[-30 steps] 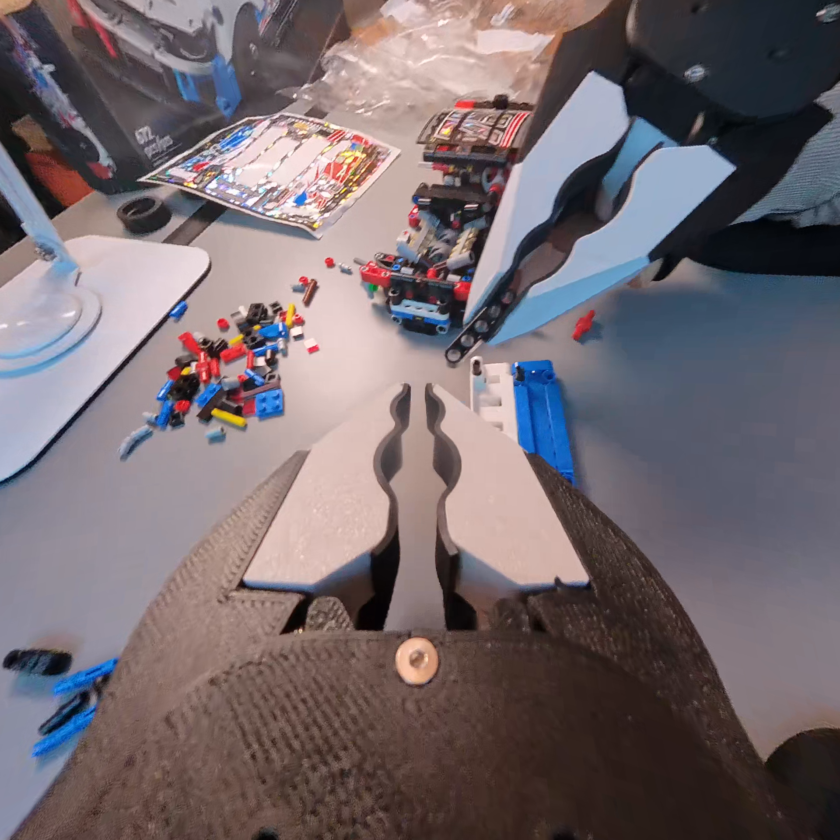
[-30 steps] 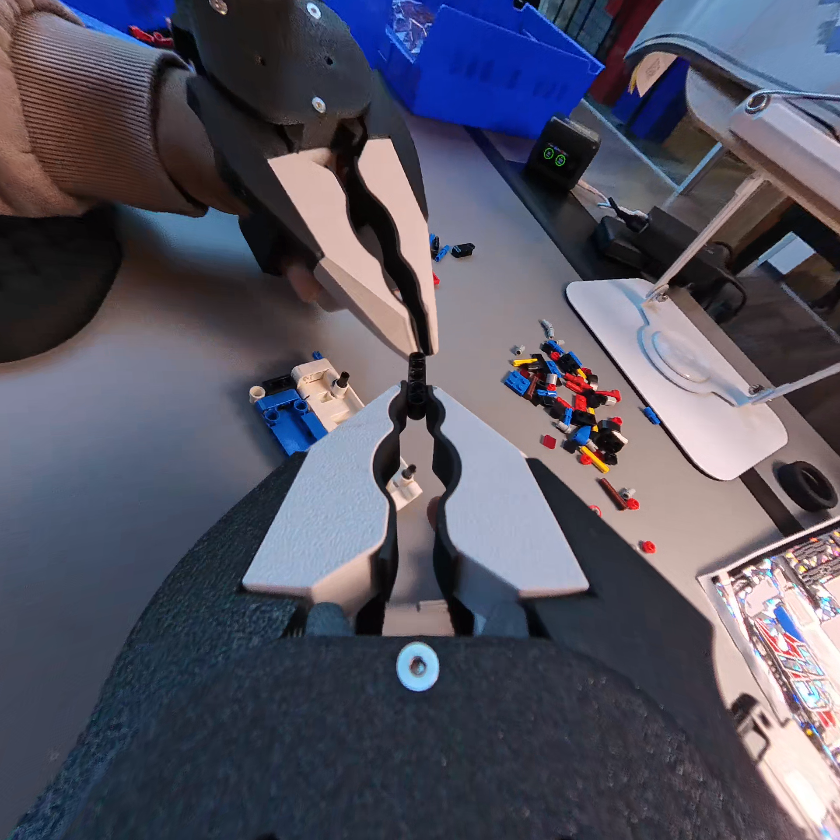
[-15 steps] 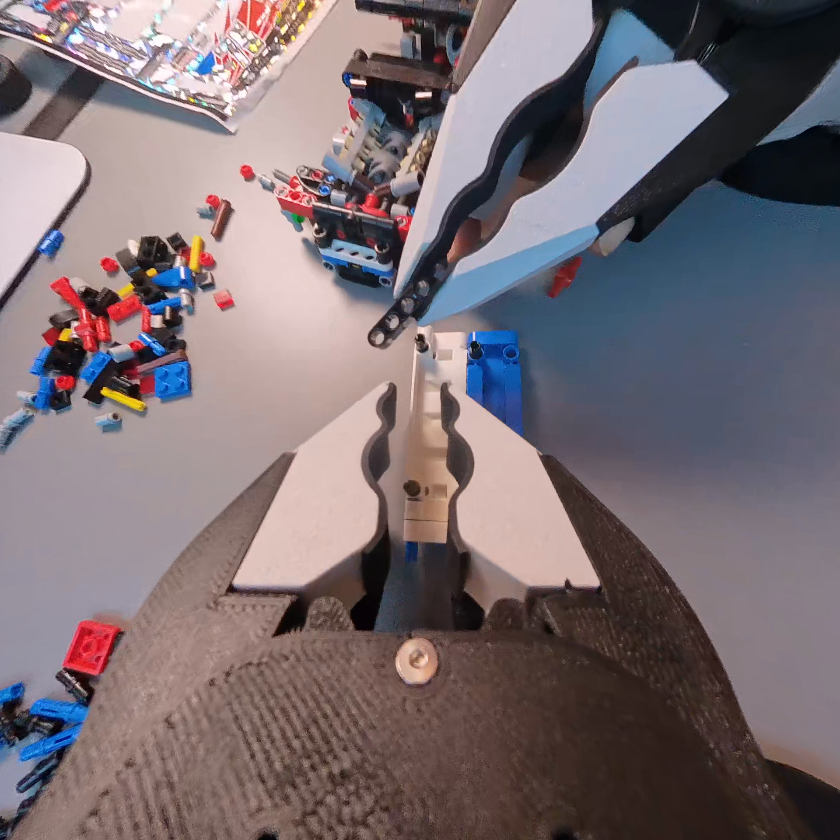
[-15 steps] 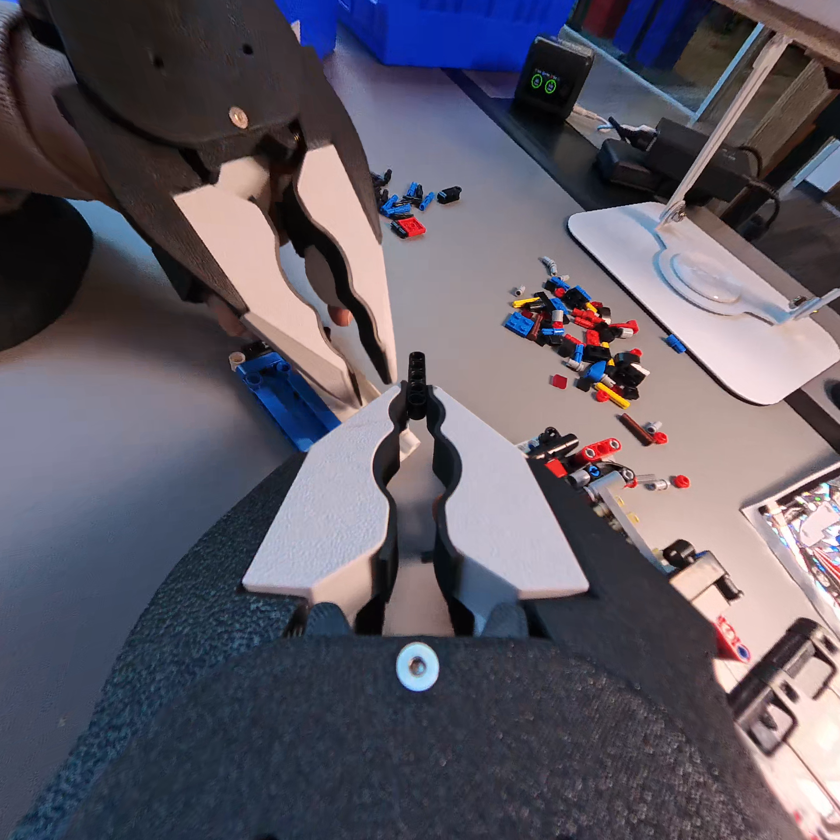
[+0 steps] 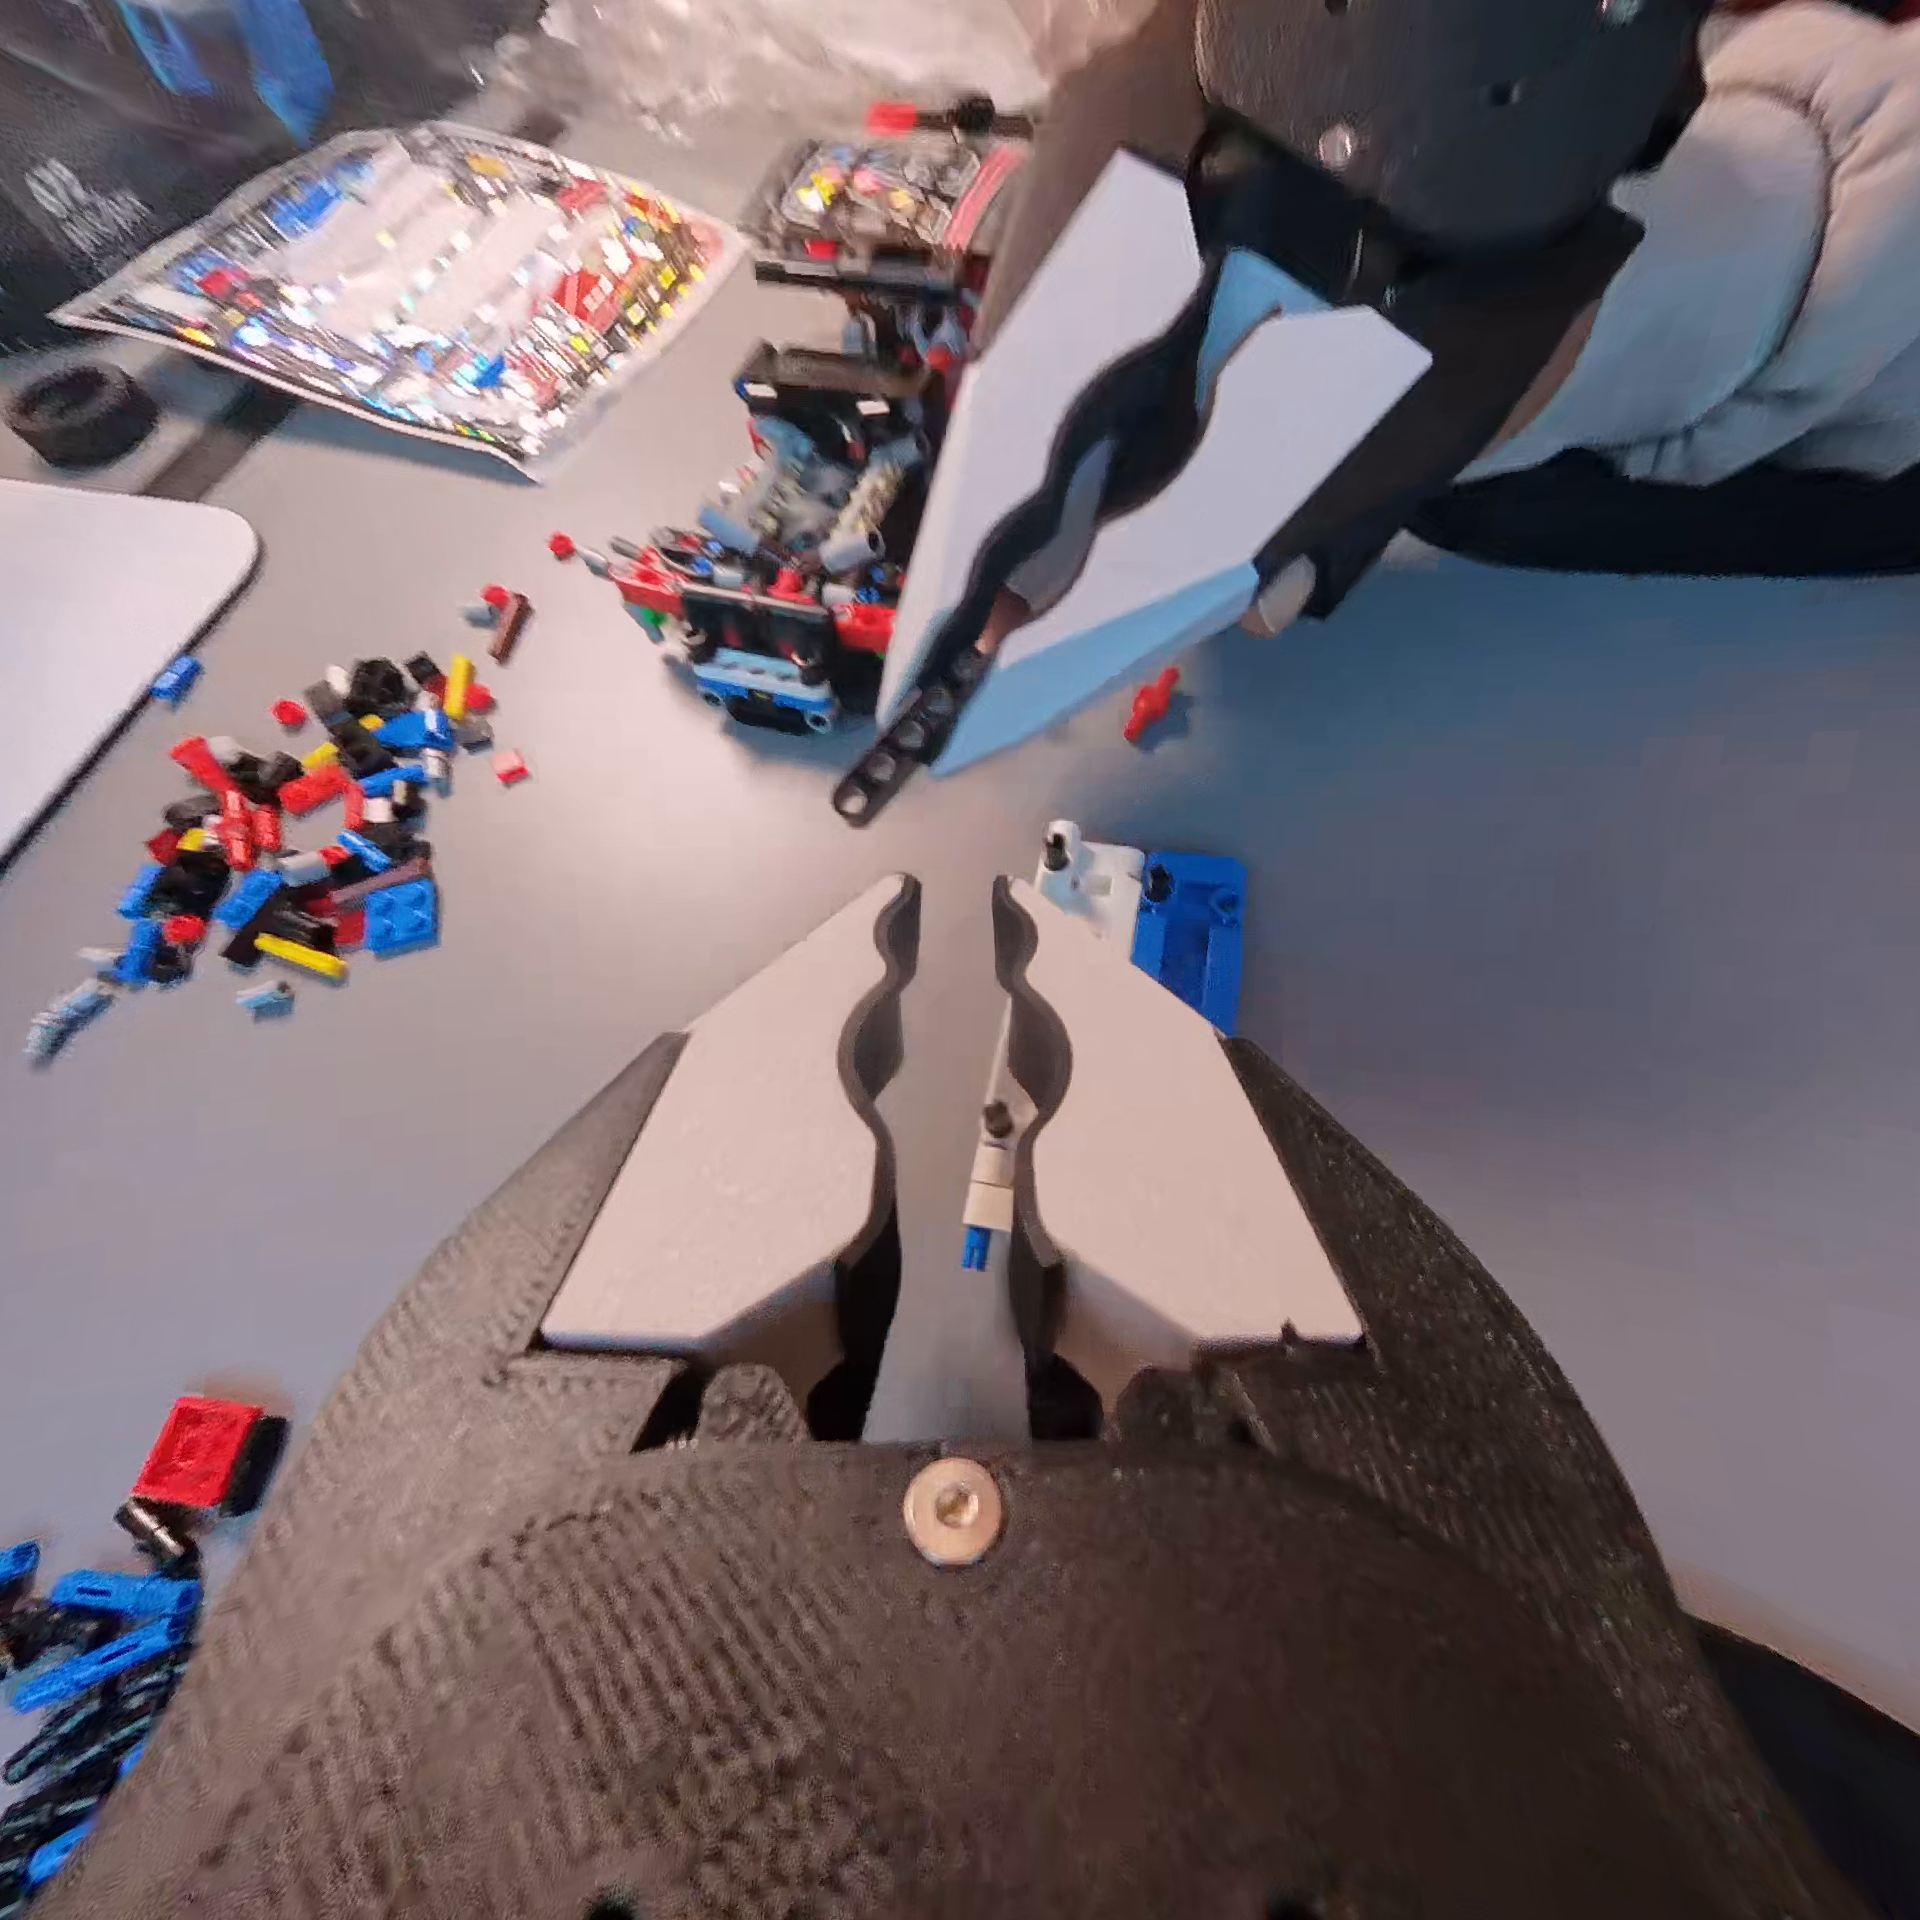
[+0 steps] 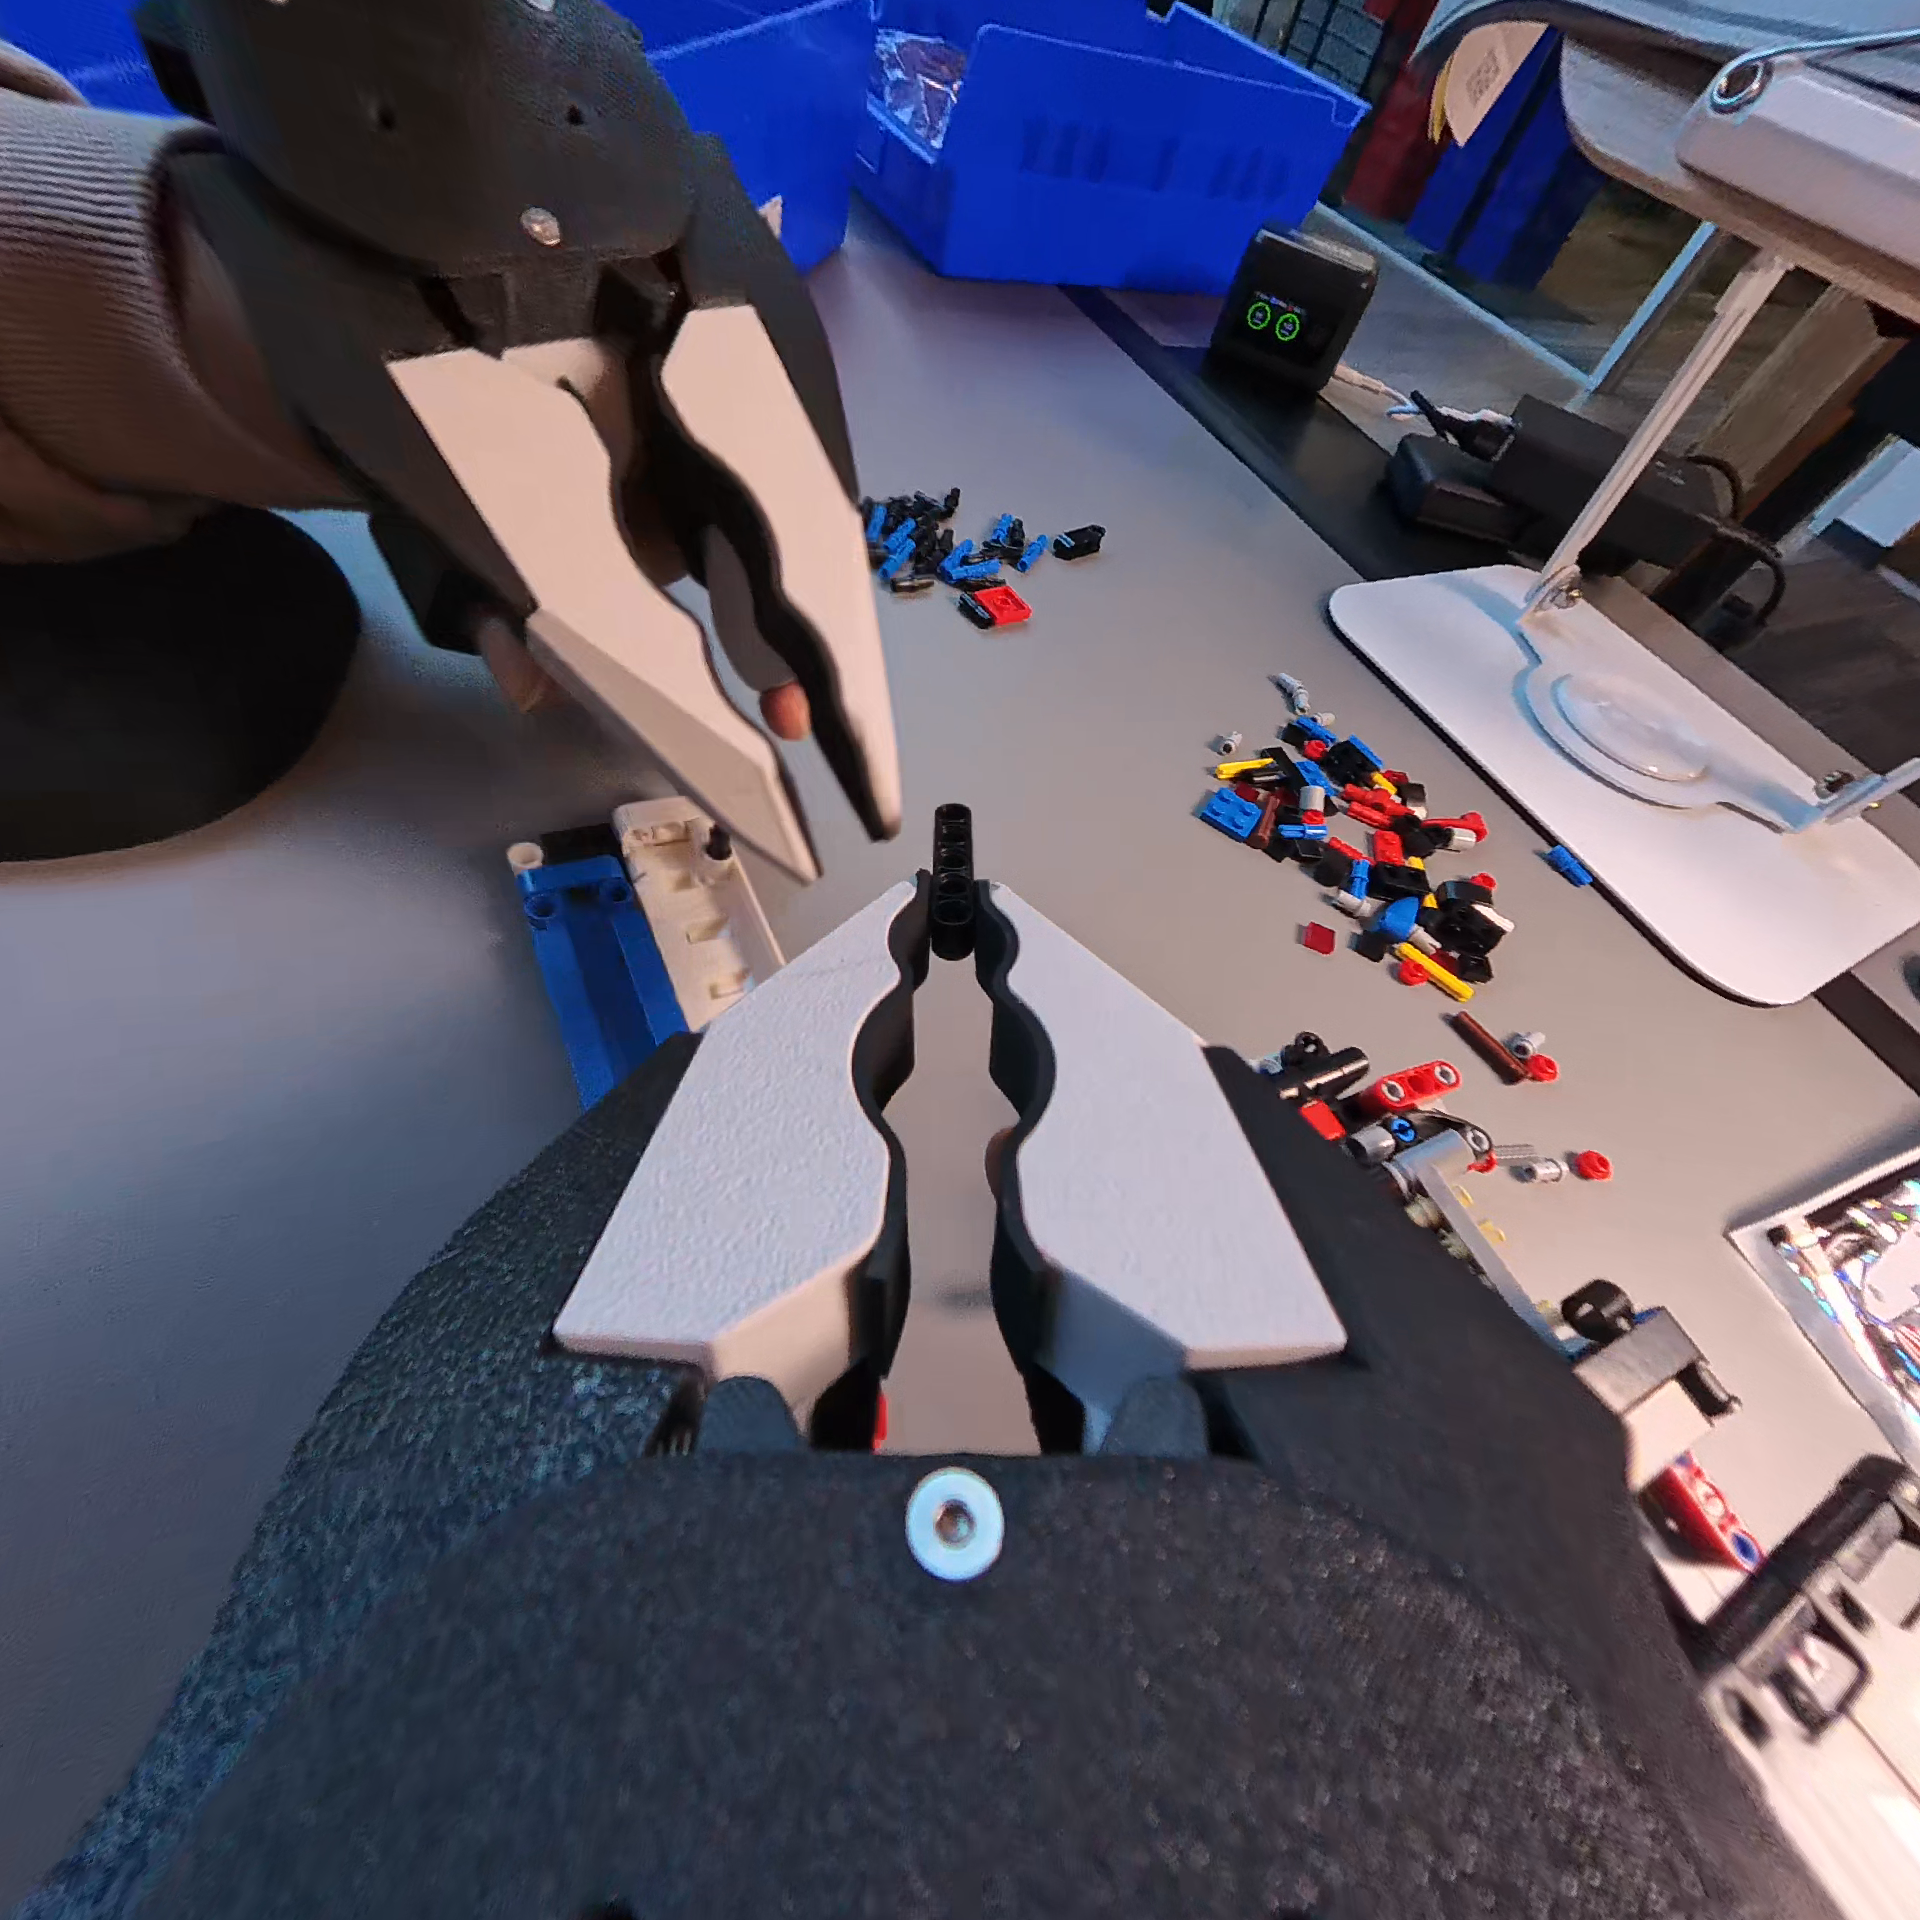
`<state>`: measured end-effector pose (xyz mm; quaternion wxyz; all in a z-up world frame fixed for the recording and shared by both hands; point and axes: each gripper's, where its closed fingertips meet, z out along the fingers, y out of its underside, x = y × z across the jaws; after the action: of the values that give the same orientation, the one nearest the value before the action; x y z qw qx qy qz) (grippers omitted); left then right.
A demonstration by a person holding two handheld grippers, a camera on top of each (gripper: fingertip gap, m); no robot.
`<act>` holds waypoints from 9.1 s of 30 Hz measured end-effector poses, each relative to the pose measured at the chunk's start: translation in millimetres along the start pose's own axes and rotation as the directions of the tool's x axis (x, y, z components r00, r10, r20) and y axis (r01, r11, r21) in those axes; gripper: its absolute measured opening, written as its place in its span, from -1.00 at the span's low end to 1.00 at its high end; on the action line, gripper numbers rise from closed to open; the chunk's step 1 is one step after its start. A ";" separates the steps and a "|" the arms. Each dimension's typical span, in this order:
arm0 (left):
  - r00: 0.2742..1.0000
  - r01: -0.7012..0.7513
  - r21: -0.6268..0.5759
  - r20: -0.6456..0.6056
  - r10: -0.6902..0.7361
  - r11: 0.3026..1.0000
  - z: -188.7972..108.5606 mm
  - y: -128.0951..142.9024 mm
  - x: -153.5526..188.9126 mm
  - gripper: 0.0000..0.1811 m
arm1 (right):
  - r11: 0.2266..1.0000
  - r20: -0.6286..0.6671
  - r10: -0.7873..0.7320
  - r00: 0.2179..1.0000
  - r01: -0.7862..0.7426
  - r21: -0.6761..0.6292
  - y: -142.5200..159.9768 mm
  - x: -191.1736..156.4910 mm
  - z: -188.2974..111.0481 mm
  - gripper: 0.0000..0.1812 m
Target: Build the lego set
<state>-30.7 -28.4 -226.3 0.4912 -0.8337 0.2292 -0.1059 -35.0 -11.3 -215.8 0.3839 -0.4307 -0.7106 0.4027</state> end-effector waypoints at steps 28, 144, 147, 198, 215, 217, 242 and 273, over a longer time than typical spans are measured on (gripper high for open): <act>0.978 0.055 0.072 -0.205 -0.040 0.996 -1.9 -2.9 19.2 -0.94 | 0.999 0.204 -0.051 0.978 0.051 0.008 8.5 -26.9 -10.0 -0.89; 0.940 -0.016 -0.293 -0.329 -0.085 0.956 8.9 37.0 86.0 -0.69 | 0.971 0.464 -0.035 0.885 0.141 -0.195 43.7 -72.3 -41.5 -0.95; 0.940 -0.006 -0.302 -0.327 -0.098 0.953 9.2 36.7 88.8 -0.73 | 0.976 0.460 -0.038 0.887 0.132 -0.173 39.1 -67.0 -47.0 -0.95; 0.950 -0.311 -0.224 -0.098 0.297 0.923 19.6 29.6 114.3 -1.00 | 0.923 0.424 0.150 0.893 0.027 -0.384 63.1 -98.3 -80.2 -0.96; 0.939 -0.342 -0.213 -0.114 0.324 0.915 18.0 29.0 120.0 -1.00 | 0.923 0.382 0.095 0.919 0.063 -0.380 52.8 -95.9 -80.0 -0.78; 0.936 -0.351 -0.206 -0.114 0.334 0.913 18.4 28.3 119.6 -1.00 | 0.918 0.398 0.057 0.916 0.108 -0.381 55.5 -99.3 -76.3 -0.89; 0.948 -0.187 -0.244 -0.300 0.110 0.951 16.8 32.9 98.8 -0.97 | 0.824 0.592 -0.197 0.781 0.460 -0.332 56.1 -87.4 -55.4 -0.90; 0.986 -0.153 -0.285 0.014 0.164 0.946 16.5 32.9 67.1 -0.98 | 0.814 0.170 0.312 0.935 -0.171 -0.555 52.4 -57.1 -29.0 -0.91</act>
<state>25.3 -61.9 -266.3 0.3782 -0.8760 0.2990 -0.0166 25.8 -40.9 -263.4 0.1011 -0.5522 -0.7761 0.2872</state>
